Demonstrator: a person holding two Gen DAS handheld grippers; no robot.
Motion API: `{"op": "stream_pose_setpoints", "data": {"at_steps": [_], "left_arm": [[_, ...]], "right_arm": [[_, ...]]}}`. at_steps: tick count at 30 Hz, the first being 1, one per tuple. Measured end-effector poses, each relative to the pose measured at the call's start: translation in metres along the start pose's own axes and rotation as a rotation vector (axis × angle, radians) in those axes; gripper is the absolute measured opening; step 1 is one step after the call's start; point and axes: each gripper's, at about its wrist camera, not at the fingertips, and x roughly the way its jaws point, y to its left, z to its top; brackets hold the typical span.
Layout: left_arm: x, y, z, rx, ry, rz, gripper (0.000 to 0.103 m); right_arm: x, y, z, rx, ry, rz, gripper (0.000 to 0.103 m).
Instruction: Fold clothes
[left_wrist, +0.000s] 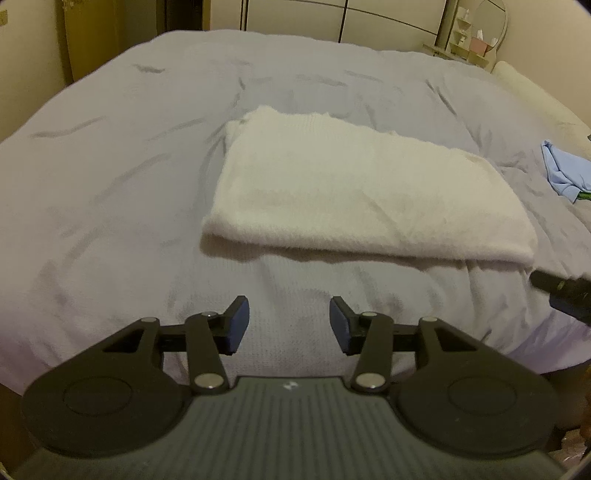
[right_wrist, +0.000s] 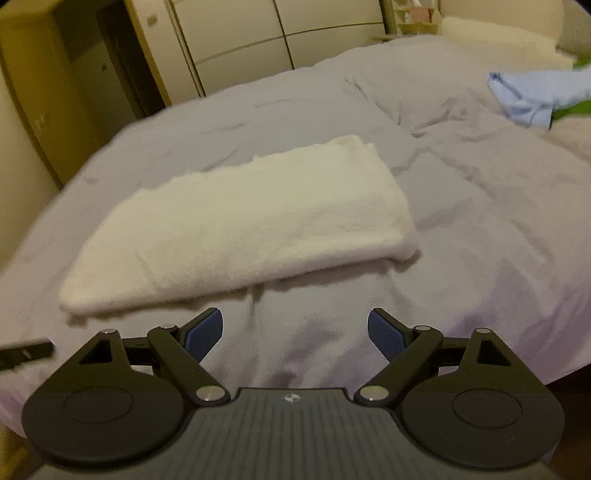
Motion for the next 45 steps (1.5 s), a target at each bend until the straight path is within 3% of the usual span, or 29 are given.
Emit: {"op": "stream_pose_setpoints", "data": {"at_steps": [3,7,10,15,21,28,32,35,40,43,45], "left_arm": [[0.008,0.003,0.004,0.001,0.006,-0.017,0.042],[0.016,0.006,0.017,0.009,-0.016,-0.048,0.041],[0.026,0.008,0.030,0.005,-0.031,-0.071,0.040],[0.050,0.009,0.050,-0.005,-0.021,-0.082,0.040],[0.078,0.011,0.072,-0.025,0.001,-0.113,0.040],[0.106,0.014,0.095,-0.037,-0.002,-0.122,0.040],[0.115,0.016,0.103,-0.031,-0.017,-0.134,0.040],[0.123,0.017,0.107,-0.006,-0.008,-0.133,0.037],[0.133,0.030,0.107,-0.028,0.014,-0.174,0.034],[0.130,0.046,0.108,-0.082,0.018,-0.238,0.031],[0.128,0.061,0.108,-0.137,0.022,-0.286,0.031]], "right_arm": [[0.005,-0.030,0.002,0.193,-0.040,0.148,0.086],[0.018,-0.077,0.003,0.482,-0.071,0.256,0.079],[0.031,-0.104,0.001,0.629,-0.084,0.261,0.071],[0.065,-0.137,-0.005,0.879,-0.086,0.311,0.071],[0.098,-0.143,0.002,0.990,-0.158,0.326,0.067],[0.128,-0.136,0.023,0.954,-0.187,0.309,0.066],[0.129,-0.126,0.031,0.900,-0.192,0.236,0.046],[0.125,-0.118,0.040,0.846,-0.167,0.182,0.039],[0.117,-0.086,0.070,0.613,-0.101,0.000,0.034],[0.106,-0.040,0.092,0.376,-0.125,-0.142,0.032],[0.098,0.000,0.099,0.180,-0.179,-0.187,0.030]]}}
